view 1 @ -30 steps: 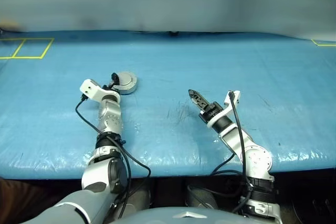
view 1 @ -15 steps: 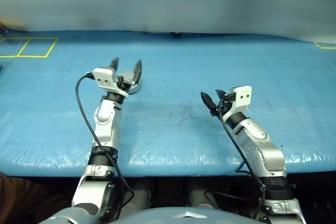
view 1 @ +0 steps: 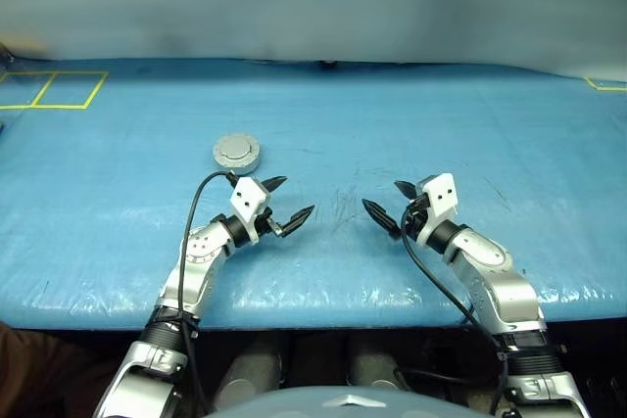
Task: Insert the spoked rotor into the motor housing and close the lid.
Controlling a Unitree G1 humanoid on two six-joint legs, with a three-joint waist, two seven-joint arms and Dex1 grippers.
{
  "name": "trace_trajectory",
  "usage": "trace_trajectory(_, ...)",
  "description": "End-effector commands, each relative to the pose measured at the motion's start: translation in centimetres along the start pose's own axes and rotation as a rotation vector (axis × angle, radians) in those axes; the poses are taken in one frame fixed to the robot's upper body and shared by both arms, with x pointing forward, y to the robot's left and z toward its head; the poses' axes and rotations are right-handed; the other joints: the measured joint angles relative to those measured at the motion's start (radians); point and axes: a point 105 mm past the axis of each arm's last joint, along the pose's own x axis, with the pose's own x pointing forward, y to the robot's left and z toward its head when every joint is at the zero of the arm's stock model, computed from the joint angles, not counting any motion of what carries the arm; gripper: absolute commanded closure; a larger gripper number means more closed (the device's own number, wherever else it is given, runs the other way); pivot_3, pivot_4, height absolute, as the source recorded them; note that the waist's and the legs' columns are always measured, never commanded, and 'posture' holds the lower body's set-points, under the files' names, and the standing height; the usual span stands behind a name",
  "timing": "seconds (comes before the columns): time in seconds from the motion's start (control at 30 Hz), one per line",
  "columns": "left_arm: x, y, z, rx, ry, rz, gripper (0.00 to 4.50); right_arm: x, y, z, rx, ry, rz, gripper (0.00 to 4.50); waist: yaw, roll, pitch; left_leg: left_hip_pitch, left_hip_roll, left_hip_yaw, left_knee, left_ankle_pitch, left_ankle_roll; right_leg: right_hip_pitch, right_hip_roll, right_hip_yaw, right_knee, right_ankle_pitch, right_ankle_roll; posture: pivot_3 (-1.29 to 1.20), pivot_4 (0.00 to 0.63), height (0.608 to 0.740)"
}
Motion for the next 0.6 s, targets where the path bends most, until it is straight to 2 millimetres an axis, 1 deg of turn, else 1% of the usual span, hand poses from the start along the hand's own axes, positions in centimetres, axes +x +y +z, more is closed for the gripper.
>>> trace_trajectory(0.03, 0.03, -0.17, 1.32, 0.031, -0.043, -0.01, 0.0, 0.02, -0.07, 0.9, -0.026, -0.039, 0.003, 0.02, 0.001, 0.0, 0.0, 0.0, 0.0, 0.0, 0.0, 0.0, 0.0, 0.0, 0.0, 0.0, 0.0, 0.0, 0.0, 0.0, 0.15, 0.74)
trace_trajectory(0.3, -0.09, -0.21, 1.15, 0.033, -0.043, 0.006, 0.0, 0.11, -0.48, 0.81, -0.037, -0.034, -0.03, 0.02, 0.002, 0.0, 0.0, 0.0, 0.0, 0.0, -0.002, 0.0, 0.0, 0.0, 0.0, 0.0, -0.001, 0.0, 0.0, 0.0, 0.15, 0.74)
trace_trajectory(0.6, -0.13, -0.09, 1.06, 0.03, -0.043, 0.024, 0.0, 0.27, -0.45, 0.57, -0.045, -0.03, -0.039, 0.02, 0.002, 0.0, 0.0, 0.0, 0.0, 0.0, -0.002, 0.0, 0.0, 0.0, 0.0, 0.0, -0.001, 0.0, 0.0, 0.0, 0.15, 0.74)
